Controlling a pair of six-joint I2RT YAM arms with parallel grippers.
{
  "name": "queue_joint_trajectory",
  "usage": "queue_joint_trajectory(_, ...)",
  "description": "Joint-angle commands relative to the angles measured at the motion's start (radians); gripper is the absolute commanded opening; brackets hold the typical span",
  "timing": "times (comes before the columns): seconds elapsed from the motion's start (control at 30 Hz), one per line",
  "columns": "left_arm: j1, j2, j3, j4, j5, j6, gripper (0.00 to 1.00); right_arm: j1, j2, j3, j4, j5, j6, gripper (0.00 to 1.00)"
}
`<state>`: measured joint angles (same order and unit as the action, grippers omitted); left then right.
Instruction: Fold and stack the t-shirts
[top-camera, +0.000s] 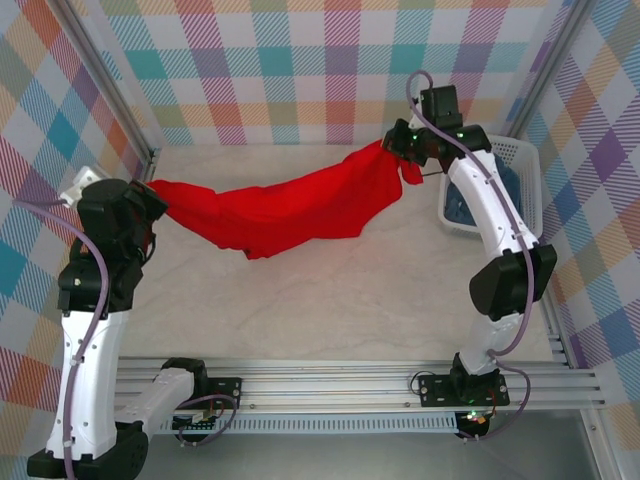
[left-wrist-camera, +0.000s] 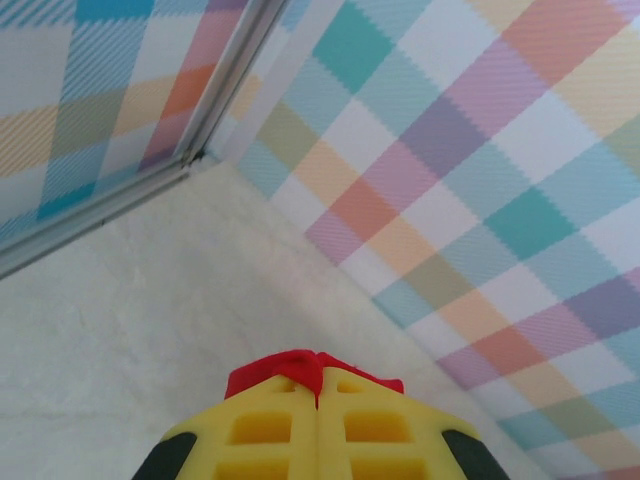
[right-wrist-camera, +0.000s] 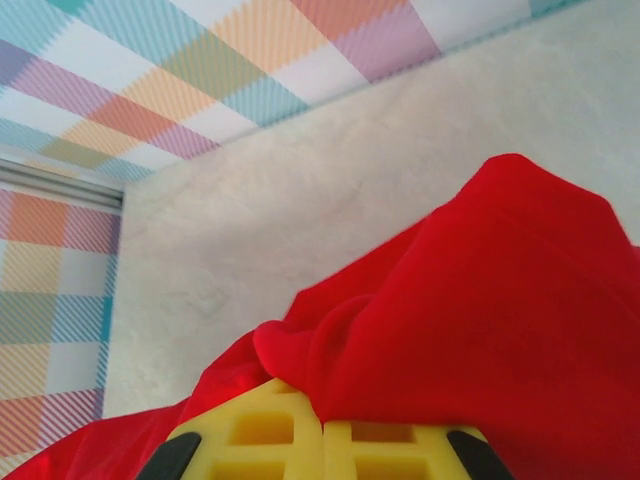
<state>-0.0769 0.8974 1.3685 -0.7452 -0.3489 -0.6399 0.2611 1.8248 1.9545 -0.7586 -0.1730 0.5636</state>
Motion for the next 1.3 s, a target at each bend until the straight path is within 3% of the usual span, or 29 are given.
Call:
queue_joint_trajectory(0.0, 0.014, -0.028, -0.055, 0.008, -0.002, 0.0, 0.0, -0.005, 0.014, -0.022, 0.044, -0.019, 0.024, 0.0)
queue_joint_trajectory(0.13, 0.014, 0.024, -0.164, 0.047, 0.053, -0.027, 0.0, -0.005, 0.151, 0.057, 0.011, -0.07, 0.045, 0.0)
queue_joint_trajectory(0.23, 0.03, 0.106, -0.207, 0.103, 0.054, -0.056, 0.0, -0.005, 0.364, 0.258, -0.036, -0.103, 0.037, 0.0)
queue_joint_trajectory(0.33, 0.083, 0.207, -0.153, 0.146, 0.082, -0.101, 0.0, -0.007, 0.562, 0.505, -0.026, -0.153, 0.037, 0.0)
queue_joint_trajectory(0.47, 0.103, 0.302, -0.004, 0.165, 0.088, -0.066, 0.0, 0.004, 0.63, 0.66, 0.066, -0.151, 0.02, 0.0)
queue_joint_trajectory(0.57, 0.102, 0.309, 0.053, 0.136, 0.101, -0.061, 0.0, 0.004, 0.548, 0.605, 0.092, -0.113, 0.022, 0.0)
queue_joint_trajectory(0.8, 0.103, 0.178, 0.01, 0.07, 0.07, -0.114, 0.0, 0.004, 0.133, 0.095, 0.247, -0.045, 0.034, 0.0)
queue_joint_trajectory(1.0, 0.102, 0.029, -0.028, 0.024, 0.044, -0.136, 0.0, 0.01, -0.219, -0.312, 0.36, -0.066, 0.059, 0.0)
queue_joint_trajectory(1.27, 0.103, -0.129, -0.053, 0.023, 0.021, -0.089, 0.0, 0.017, -0.618, -0.601, 0.389, -0.049, 0.068, 0.0)
